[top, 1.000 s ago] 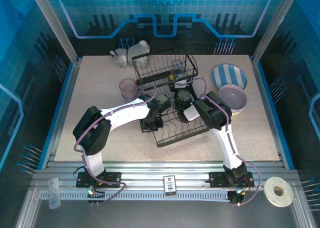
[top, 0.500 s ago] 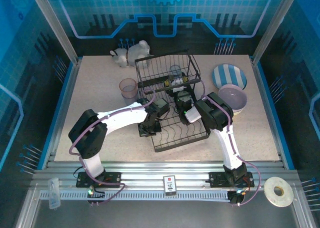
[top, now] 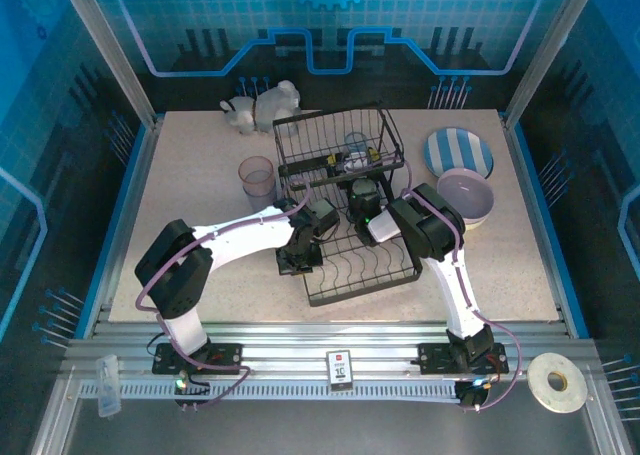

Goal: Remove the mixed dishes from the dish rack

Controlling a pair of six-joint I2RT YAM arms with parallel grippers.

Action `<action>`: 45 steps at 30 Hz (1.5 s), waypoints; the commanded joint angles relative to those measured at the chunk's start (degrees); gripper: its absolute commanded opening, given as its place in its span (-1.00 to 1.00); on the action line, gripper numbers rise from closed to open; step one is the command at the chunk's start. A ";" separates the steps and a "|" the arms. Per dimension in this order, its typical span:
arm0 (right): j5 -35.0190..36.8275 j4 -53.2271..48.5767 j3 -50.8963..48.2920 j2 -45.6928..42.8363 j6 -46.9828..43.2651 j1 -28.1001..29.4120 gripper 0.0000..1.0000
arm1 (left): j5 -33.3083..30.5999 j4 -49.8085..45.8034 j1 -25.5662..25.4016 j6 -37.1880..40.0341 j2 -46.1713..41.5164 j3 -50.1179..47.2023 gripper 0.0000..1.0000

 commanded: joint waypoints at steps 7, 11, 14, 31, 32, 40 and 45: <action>-2.46 4.13 2.69 0.20 2.14 -1.76 0.56 | 4.90 -4.76 -2.63 6.09 -0.91 -1.23 -1.00; -5.33 4.13 1.99 -0.28 0.96 -1.52 0.30 | 4.91 -4.76 -2.62 6.29 -0.74 -1.08 -1.00; -5.41 4.11 0.88 -1.17 -0.73 -0.75 0.22 | 4.90 -4.74 -2.62 6.46 -0.54 -1.01 -1.00; -8.23 4.16 -9.50 -9.23 2.11 2.43 -0.18 | 5.20 -4.75 -2.63 7.82 3.22 2.77 -1.00; -8.08 4.16 -10.10 -9.67 2.37 2.61 -0.18 | 5.33 -4.60 -2.62 8.03 3.62 3.18 -1.00; -7.28 4.16 -11.19 -9.12 5.77 3.18 -0.20 | 6.00 -4.51 -2.62 9.25 5.81 5.63 -1.00; -7.52 4.13 -12.19 -10.37 9.05 3.73 -0.21 | 5.79 -4.68 -2.43 9.81 5.96 5.52 -1.00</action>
